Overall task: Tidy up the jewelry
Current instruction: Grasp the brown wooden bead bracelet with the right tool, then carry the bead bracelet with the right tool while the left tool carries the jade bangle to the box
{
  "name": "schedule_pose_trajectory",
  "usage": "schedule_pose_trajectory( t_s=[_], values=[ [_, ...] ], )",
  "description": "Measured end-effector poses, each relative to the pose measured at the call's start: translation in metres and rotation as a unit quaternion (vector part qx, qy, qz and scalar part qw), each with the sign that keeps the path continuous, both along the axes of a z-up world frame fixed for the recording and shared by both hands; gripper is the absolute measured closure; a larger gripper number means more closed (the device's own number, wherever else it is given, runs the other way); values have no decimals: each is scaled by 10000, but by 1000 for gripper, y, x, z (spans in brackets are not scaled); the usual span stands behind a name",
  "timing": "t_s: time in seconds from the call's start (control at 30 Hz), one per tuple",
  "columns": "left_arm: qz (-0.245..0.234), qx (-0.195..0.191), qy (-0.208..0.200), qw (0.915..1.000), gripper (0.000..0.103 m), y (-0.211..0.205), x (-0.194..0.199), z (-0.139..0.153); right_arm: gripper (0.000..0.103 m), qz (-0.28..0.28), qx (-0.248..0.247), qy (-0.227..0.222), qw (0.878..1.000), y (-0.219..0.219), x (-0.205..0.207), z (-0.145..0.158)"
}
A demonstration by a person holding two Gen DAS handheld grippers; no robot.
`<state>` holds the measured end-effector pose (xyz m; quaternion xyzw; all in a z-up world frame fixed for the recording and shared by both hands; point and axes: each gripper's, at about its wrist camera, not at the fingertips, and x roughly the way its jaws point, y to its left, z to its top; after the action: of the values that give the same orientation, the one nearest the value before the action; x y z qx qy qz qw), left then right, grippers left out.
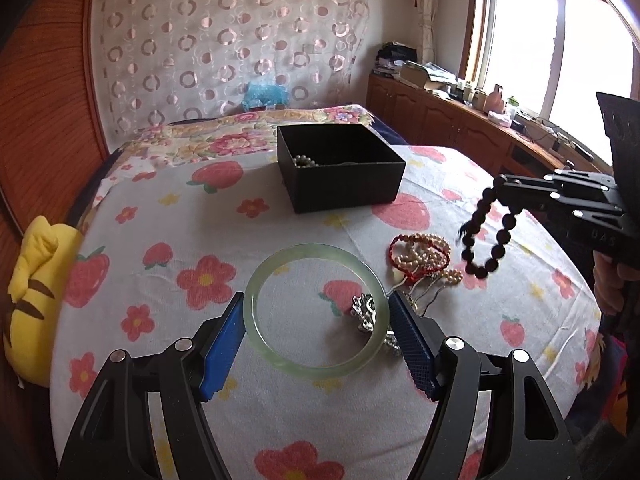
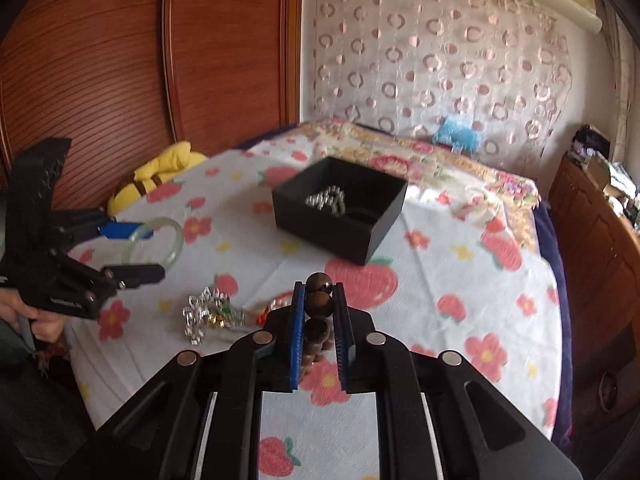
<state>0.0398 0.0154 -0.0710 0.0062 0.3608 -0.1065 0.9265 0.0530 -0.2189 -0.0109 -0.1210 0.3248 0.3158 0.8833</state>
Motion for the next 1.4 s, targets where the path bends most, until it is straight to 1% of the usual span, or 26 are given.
schedule_pose_trajectory(
  t_s=[0.3,0.4,0.57,0.67,1.0,1.17,1.4],
  values=[
    [-88,-16,-210,9997,35,-7,13,17,88,-102,97,-334,9993,-2,19,36],
    [-120,-21,-280,9995,35,-9,20,24,88,-101,158,-331,9993,0,30,42],
    [-151,-32,-303,9994,35,-12,36,32,88,-93,208,-293,9993,3,49,45],
    [-153,-69,-244,9996,35,-13,46,36,88,-83,302,-224,9993,5,62,46],
    [-249,-49,-132,9996,35,-17,91,50,88,174,466,-145,9987,23,99,60],
    [-231,-51,-78,9997,35,-13,113,52,88,182,495,-105,9986,33,124,61],
    [-254,1,33,9997,35,-13,137,49,88,149,539,49,9984,43,157,52]
  ],
)
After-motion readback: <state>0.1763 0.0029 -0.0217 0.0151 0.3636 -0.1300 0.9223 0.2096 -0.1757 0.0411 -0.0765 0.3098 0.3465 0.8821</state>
